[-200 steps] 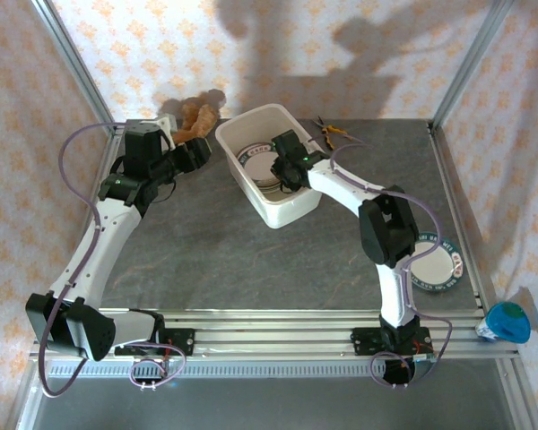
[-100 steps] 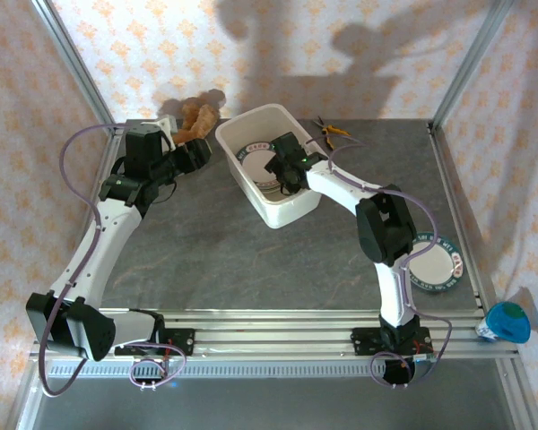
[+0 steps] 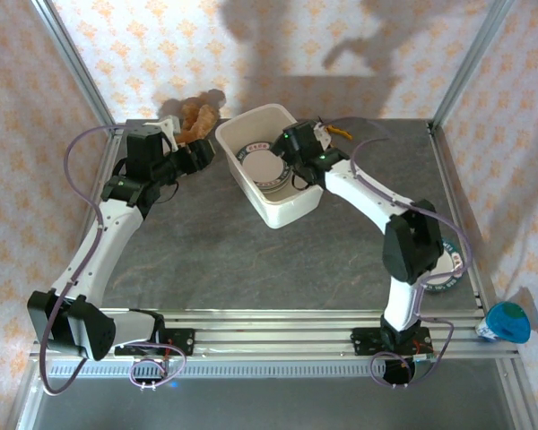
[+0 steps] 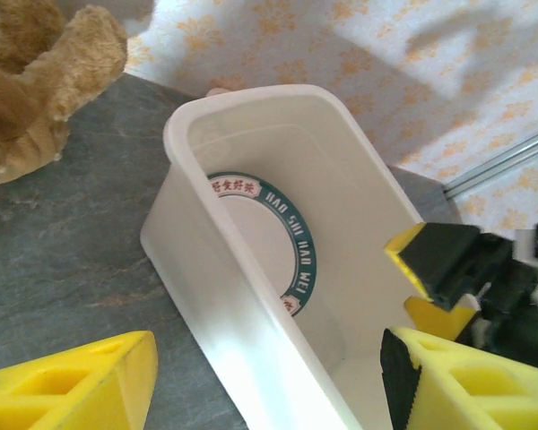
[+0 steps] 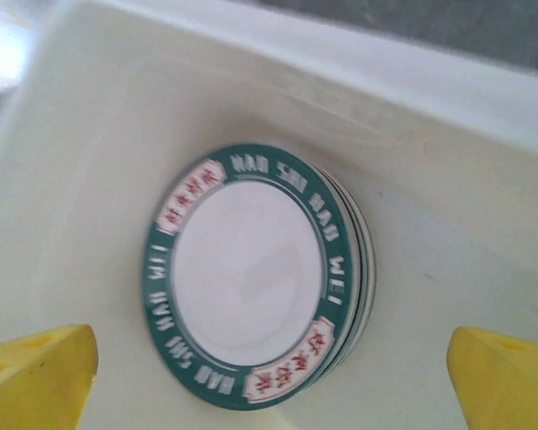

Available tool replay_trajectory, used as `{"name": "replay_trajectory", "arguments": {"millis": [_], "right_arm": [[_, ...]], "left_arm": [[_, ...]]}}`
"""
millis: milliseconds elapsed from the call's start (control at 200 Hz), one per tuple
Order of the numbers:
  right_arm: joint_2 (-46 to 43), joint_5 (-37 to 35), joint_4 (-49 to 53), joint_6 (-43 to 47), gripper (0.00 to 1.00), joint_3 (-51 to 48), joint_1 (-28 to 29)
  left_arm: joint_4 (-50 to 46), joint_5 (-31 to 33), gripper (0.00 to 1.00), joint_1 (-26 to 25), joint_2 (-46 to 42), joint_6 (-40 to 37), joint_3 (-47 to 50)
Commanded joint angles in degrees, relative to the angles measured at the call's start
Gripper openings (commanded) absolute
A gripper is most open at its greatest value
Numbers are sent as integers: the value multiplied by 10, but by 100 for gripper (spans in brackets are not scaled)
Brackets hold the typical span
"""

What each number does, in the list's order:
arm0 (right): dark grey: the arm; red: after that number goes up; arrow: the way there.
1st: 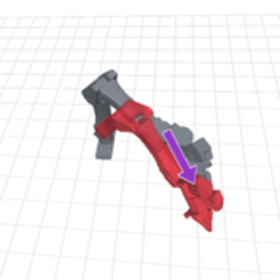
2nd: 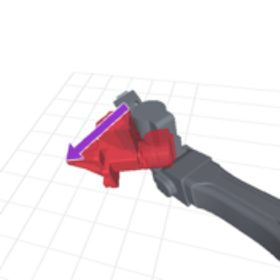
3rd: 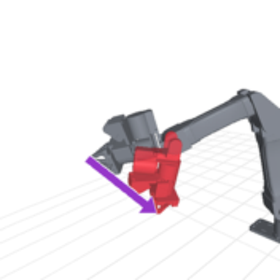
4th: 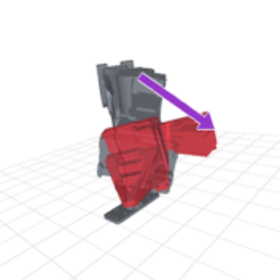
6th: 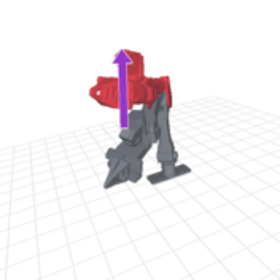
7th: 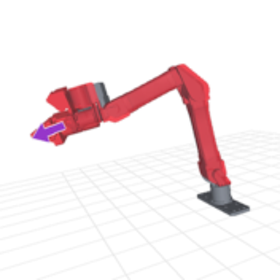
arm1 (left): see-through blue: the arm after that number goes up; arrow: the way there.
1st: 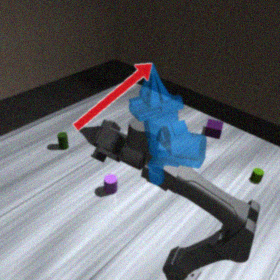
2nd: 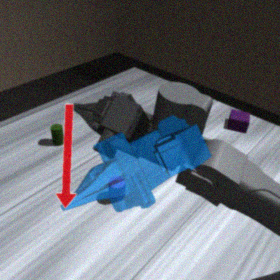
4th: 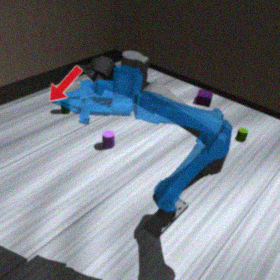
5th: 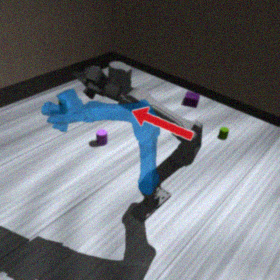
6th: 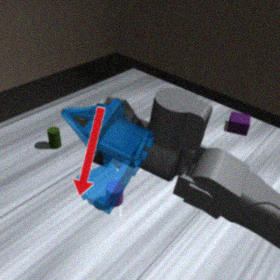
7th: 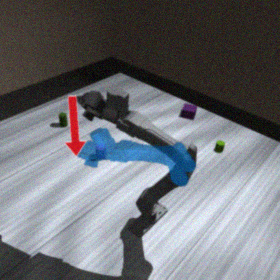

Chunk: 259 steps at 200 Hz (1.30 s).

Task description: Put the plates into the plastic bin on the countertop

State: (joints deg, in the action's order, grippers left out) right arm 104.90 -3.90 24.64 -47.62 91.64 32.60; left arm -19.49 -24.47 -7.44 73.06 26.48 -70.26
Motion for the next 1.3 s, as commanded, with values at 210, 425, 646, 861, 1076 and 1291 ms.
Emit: {"name": "replay_trajectory", "arguments": {"millis": [210,425,646,861,1076,1291], "right_arm": [[-205,-211,121,30,97,-105,-3],[-367,-231,221,-65,97,-281,-95],[-479,-182,299,-128,97,-424,-212],[-485,-100,310,-129,100,-491,-300],[-476,-83,293,-94,100,-517,-382],[-461,-53,270,-43,100,-536,-464]], "left_arm": [[31,-58,67,2,1,-22,21],[30,-80,67,1,-27,-27,45],[14,-86,68,-8,-45,-41,49],[9,-94,68,-20,-39,-41,41],[11,-93,68,-20,-38,-34,52],[7,-95,68,-20,-29,-29,47]]}}
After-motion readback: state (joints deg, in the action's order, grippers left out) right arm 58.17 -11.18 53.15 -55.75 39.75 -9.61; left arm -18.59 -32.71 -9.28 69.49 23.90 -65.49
